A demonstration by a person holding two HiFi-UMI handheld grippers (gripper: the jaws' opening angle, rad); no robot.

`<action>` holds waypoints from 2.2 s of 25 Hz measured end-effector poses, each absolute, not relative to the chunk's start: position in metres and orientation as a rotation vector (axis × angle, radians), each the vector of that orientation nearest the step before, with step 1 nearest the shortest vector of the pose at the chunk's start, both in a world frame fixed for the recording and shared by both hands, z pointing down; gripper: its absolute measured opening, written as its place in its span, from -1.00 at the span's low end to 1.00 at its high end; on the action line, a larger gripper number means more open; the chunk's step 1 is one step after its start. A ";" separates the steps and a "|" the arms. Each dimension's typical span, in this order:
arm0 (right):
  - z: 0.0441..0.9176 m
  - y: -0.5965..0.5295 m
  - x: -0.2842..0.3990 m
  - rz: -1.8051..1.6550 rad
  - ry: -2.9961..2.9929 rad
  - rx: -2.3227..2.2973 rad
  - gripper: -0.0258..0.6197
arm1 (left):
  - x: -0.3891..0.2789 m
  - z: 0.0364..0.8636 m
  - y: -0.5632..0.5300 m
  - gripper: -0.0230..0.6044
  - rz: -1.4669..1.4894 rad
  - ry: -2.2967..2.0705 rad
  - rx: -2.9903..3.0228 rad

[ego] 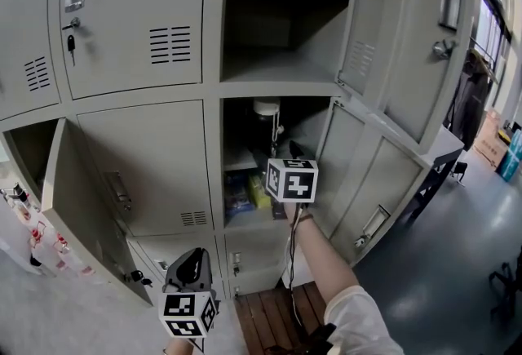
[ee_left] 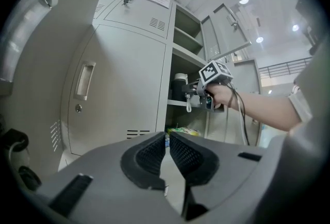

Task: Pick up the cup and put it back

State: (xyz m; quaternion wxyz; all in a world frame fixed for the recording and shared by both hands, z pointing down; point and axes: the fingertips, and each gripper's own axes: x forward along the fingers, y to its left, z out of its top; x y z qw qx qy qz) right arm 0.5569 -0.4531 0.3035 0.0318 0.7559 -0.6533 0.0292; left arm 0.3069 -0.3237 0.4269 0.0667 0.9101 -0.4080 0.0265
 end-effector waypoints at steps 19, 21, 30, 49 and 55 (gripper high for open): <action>0.287 -0.525 0.563 0.127 -2.026 2.303 0.45 | 0.297 0.419 -0.352 -0.84 0.060 -1.304 2.725; 0.287 -0.530 0.564 0.133 -2.029 2.299 0.45 | 0.296 0.419 -0.354 -0.84 0.060 -1.307 2.721; 0.292 -0.545 0.567 0.175 -2.029 2.269 0.45 | 0.287 0.421 -0.357 -0.84 0.063 -1.334 2.702; 0.293 -0.529 0.564 0.244 -2.024 2.278 0.38 | 0.271 0.417 -0.346 -0.84 0.050 -1.351 2.683; 0.284 -0.503 0.561 0.194 -2.005 2.297 0.38 | 0.279 0.412 -0.336 -0.84 0.040 -1.309 2.714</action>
